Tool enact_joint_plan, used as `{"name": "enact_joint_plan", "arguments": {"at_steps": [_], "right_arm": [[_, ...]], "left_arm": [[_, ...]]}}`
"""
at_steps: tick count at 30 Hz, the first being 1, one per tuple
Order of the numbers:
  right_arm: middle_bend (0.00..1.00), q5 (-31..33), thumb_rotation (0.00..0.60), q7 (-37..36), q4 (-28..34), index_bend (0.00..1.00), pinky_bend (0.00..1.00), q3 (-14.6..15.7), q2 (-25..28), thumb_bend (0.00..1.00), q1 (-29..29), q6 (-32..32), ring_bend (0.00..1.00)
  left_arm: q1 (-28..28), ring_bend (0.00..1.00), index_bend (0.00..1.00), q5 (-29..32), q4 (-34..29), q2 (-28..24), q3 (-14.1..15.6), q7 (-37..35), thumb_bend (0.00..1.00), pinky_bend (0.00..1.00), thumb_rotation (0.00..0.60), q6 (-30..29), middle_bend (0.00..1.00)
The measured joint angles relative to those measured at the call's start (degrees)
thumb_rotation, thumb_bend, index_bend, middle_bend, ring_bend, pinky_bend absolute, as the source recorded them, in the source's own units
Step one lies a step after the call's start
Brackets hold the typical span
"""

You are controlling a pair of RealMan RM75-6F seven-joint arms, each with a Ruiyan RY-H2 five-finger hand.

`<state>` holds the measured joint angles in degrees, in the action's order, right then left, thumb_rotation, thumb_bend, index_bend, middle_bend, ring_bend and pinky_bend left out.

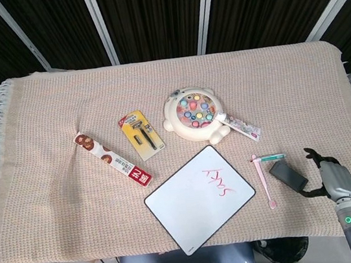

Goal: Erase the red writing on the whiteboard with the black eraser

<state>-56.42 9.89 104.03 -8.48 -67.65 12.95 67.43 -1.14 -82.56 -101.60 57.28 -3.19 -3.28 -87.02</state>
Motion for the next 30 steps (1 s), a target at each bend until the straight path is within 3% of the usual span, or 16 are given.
{"name": "enact_joint_plan", "arguments": {"at_steps": [13, 30], "right_arm": [[0.3, 4.7, 0.6, 6.9, -2.2, 0.26, 0.16, 0.0, -8.0, 0.15, 2.0, 2.5, 0.31], [0.36, 6.6, 0.6, 11.0, -6.5, 0.33, 0.17, -0.4, -14.5, 0.24, 3.3, 5.3, 0.36]], "left_arm": [[-0.1, 0.02, 0.18, 0.4, -0.1, -0.2, -0.1, -0.1, 0.63, 0.03, 0.6, 0.3, 0.08], [-0.1, 0.02, 0.18, 0.7, -0.1, -0.4, -0.2, -0.3, 0.63, 0.03, 0.6, 0.4, 0.08]]}}
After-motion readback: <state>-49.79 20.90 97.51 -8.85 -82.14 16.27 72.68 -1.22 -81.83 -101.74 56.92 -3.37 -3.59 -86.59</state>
